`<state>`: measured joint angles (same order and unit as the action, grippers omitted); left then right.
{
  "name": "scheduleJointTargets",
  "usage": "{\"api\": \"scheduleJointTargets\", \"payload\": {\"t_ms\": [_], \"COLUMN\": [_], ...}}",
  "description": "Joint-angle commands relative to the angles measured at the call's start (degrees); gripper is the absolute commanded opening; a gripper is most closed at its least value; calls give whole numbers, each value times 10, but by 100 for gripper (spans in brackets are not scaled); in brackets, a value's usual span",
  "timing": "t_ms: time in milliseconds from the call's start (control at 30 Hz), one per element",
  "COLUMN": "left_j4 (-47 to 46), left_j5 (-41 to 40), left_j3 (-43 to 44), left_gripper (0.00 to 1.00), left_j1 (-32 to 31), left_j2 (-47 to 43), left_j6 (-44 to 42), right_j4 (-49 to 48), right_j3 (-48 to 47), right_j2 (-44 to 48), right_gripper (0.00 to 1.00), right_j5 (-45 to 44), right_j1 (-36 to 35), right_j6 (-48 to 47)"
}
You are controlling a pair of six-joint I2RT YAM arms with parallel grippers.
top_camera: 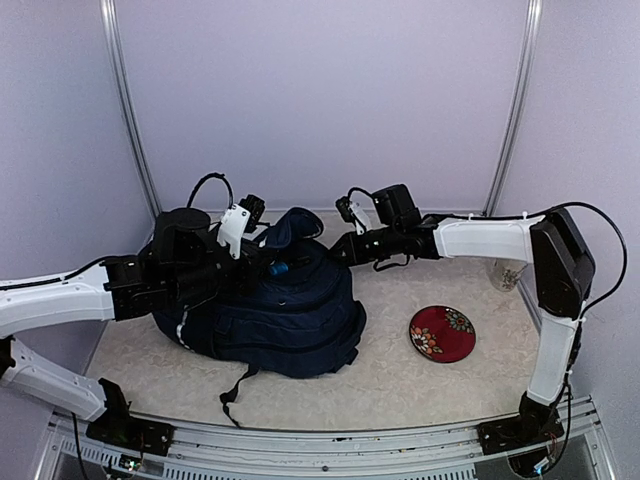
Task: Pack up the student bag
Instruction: Set the student bag in the upper front pocket.
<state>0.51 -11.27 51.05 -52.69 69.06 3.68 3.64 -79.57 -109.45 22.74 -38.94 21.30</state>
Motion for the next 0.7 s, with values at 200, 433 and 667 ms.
{"api": "scheduleJointTargets", "payload": {"t_ms": [200,433,667], "left_j4": [6,119,220], "left_j5": [179,169,-25], "left_j3": [67,112,81], "left_gripper": [83,99,96], "left_j1": [-65,-76,-60], "left_j2": [15,-43,-63], "left_j6": [2,4,55], "right_j4": [14,91,188], "right_j3": [-50,-156,-323], "right_j2": [5,-35,-114], "right_gripper": [0,0,0], "right_j5": [60,73,56], "right_j1": [37,72,91], "right_j6": [-31,-97,-138]}}
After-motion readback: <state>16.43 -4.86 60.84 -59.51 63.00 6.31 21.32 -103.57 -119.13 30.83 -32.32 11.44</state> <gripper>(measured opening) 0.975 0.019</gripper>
